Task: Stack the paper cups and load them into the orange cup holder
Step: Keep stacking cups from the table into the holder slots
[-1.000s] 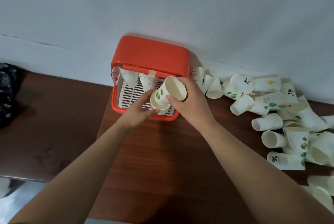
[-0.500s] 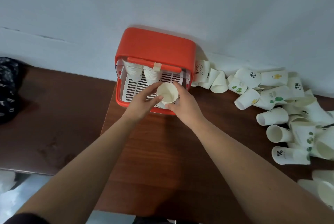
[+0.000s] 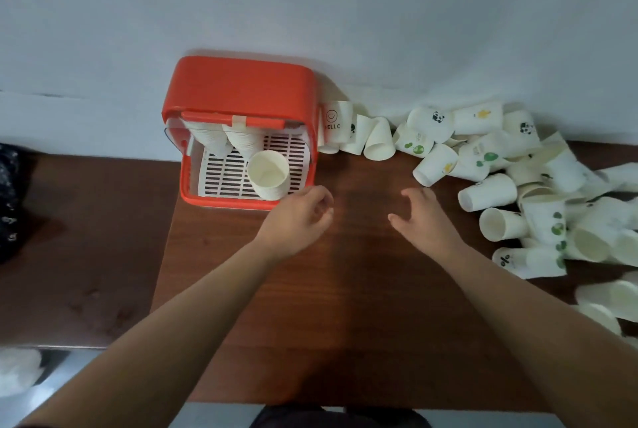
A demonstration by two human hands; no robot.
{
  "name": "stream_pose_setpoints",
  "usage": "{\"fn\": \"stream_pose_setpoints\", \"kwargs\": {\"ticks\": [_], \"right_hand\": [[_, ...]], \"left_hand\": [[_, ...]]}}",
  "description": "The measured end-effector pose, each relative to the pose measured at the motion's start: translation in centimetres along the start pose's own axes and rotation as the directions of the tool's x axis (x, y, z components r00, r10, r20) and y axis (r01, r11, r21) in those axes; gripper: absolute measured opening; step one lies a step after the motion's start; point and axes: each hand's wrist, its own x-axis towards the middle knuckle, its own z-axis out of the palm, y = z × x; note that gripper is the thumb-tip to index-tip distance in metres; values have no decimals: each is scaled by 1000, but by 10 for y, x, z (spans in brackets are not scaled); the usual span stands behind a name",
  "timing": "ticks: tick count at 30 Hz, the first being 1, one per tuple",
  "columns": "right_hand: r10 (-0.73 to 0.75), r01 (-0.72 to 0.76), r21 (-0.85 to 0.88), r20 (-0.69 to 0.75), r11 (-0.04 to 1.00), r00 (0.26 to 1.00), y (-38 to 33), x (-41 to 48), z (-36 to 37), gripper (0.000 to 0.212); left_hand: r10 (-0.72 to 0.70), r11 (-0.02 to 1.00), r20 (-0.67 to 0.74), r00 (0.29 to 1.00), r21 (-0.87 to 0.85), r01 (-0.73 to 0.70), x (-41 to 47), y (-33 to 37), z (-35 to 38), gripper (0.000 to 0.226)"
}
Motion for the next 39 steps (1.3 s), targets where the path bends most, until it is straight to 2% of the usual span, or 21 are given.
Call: {"fn": "stream_pose_setpoints", "kwargs": {"ticks": [3, 7, 10, 16, 19, 25, 27, 30, 33, 36, 39], "right_hand": [[-16, 13, -41, -78, 999, 997, 35, 16, -26, 57], [-50, 41, -59, -147, 997, 988, 69, 51, -57, 58], [-43, 40, -23, -155, 999, 987, 88, 81, -68, 60], [25, -20, 57, -86, 998, 996, 104, 117, -55, 61], [14, -7, 61, -99, 998, 995, 112, 126, -47, 56], [-118, 106, -109, -109, 988, 987, 125, 134, -39, 53], [-152, 137, -148, -99, 979, 983, 128, 133, -35, 58], [-184, 171, -99, -135, 980, 974, 128, 127, -29, 57], [-148, 137, -67, -206, 988, 967, 122, 128, -26, 63], [-65, 48, -84, -217, 995, 974, 114, 137, -30, 68], [-66, 49, -85, -201, 995, 977, 105, 137, -29, 54]], "left_hand": [[17, 998, 57, 998, 55, -20, 52, 32, 24, 17], [-47, 990, -6, 999, 130, 47, 128, 65, 44, 28], [-43, 984, -31, 999, 172, 48, 184, 79, 57, 42], [-301, 954, -37, 953, -24, 300, 269, 89, 104, 65], [-305, 952, -38, 952, 6, 305, 288, 86, 126, 79], [-261, 965, -151, 953, -6, 263, 294, 89, 142, 83], [-277, 961, -161, 947, -69, 269, 283, 86, 137, 79], [-310, 939, -155, 938, -207, 276, 256, 84, 122, 66], [-399, 891, -184, 898, -310, 332, 224, 84, 107, 53], [-473, 847, -206, 857, -374, 378, 193, 78, 97, 53], [-508, 803, -179, 842, -452, 389, 163, 72, 93, 53]]}}
